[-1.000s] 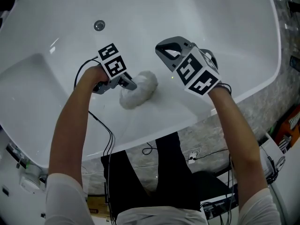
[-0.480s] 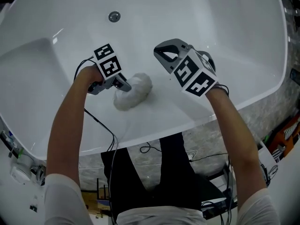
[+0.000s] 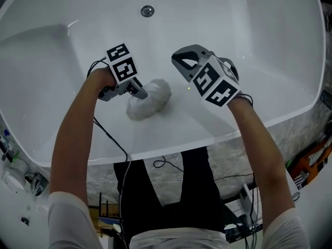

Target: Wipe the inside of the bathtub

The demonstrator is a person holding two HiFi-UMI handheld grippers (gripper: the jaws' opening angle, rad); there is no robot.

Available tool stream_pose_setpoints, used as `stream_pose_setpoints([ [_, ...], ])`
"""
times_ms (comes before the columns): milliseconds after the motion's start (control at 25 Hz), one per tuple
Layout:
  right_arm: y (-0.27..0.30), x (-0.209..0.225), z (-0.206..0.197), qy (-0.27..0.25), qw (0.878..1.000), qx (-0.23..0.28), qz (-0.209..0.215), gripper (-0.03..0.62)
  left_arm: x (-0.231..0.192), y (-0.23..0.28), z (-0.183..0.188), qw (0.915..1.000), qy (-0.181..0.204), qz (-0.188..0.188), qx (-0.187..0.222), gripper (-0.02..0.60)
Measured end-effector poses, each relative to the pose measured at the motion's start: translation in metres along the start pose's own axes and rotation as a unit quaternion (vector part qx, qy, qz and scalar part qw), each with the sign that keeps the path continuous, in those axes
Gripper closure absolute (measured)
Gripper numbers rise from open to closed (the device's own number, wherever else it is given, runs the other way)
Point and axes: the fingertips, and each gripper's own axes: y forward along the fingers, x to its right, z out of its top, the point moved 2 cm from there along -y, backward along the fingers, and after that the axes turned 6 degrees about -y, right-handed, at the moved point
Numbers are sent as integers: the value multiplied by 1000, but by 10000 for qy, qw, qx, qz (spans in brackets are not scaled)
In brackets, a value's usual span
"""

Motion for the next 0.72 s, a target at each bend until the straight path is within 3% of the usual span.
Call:
stream_pose_setpoints([
  [720, 14, -12, -22, -299, 9983, -58, 501, 574, -10, 5, -3, 9997, -257, -62, 8, 495],
])
